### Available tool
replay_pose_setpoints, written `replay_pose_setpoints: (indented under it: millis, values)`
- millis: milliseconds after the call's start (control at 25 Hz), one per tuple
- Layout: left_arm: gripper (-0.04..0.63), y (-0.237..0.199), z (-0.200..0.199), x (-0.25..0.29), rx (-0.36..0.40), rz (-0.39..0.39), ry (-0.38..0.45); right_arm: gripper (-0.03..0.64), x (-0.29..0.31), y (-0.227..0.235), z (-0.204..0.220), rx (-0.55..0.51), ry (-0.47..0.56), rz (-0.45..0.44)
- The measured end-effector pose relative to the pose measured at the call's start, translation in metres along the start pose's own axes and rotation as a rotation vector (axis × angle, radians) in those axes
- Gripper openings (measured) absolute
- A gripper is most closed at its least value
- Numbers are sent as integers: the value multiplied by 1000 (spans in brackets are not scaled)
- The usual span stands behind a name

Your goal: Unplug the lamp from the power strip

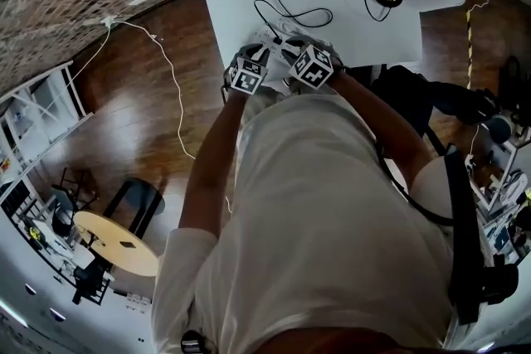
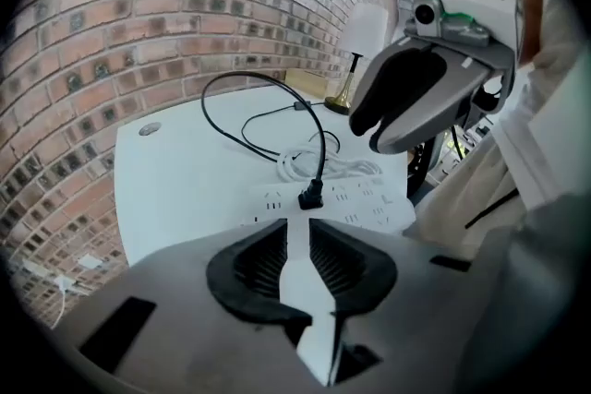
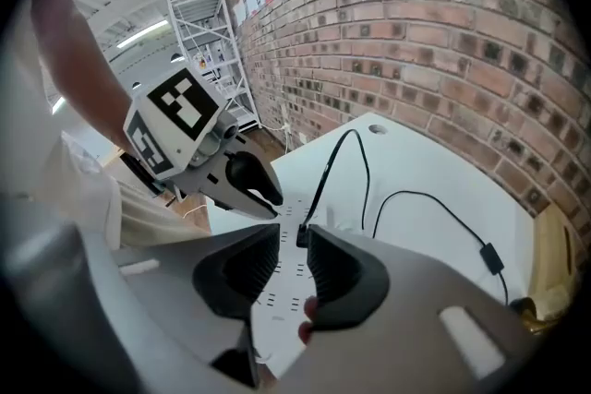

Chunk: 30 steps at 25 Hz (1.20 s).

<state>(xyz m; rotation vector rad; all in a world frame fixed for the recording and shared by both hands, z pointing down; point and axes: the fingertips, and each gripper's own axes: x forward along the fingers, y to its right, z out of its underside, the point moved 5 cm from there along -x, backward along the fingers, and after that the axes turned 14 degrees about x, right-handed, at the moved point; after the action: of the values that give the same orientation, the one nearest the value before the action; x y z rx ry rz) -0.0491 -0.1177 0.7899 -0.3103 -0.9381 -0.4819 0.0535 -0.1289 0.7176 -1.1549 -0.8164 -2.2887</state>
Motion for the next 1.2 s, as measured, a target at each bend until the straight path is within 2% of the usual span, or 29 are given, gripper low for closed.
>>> replay_pose_setpoints:
  millis: [200, 320, 440, 560, 800, 1000, 1080, 1200]
  values:
    - [89, -1, 6, 14, 152, -49, -104, 84, 24, 10, 1, -17, -55, -10]
    - [43, -9, 5, 17, 219, -75, -129, 84, 38, 12, 2, -7, -78, -3]
    - [8, -24, 1, 20, 252, -81, -129, 87, 51, 13, -1, -19, -108, 9]
    - [6, -19, 3, 23, 287, -16, -144, 89, 62, 7, 6, -36, -152, 26]
    - [6, -15, 0, 26, 497, 96, -173, 84, 70, 8, 0, 9, -156, 68]
    - [5, -11, 1, 25, 673, 116, -176, 67, 72, 8, 0, 63, -99, 103]
    - [-6, -9, 0, 26, 670, 100, -162, 57, 70, 8, 2, 84, -82, 111]
    - [-9, -11, 0, 26, 581, 87, -126, 54, 70, 10, 3, 116, -67, 131]
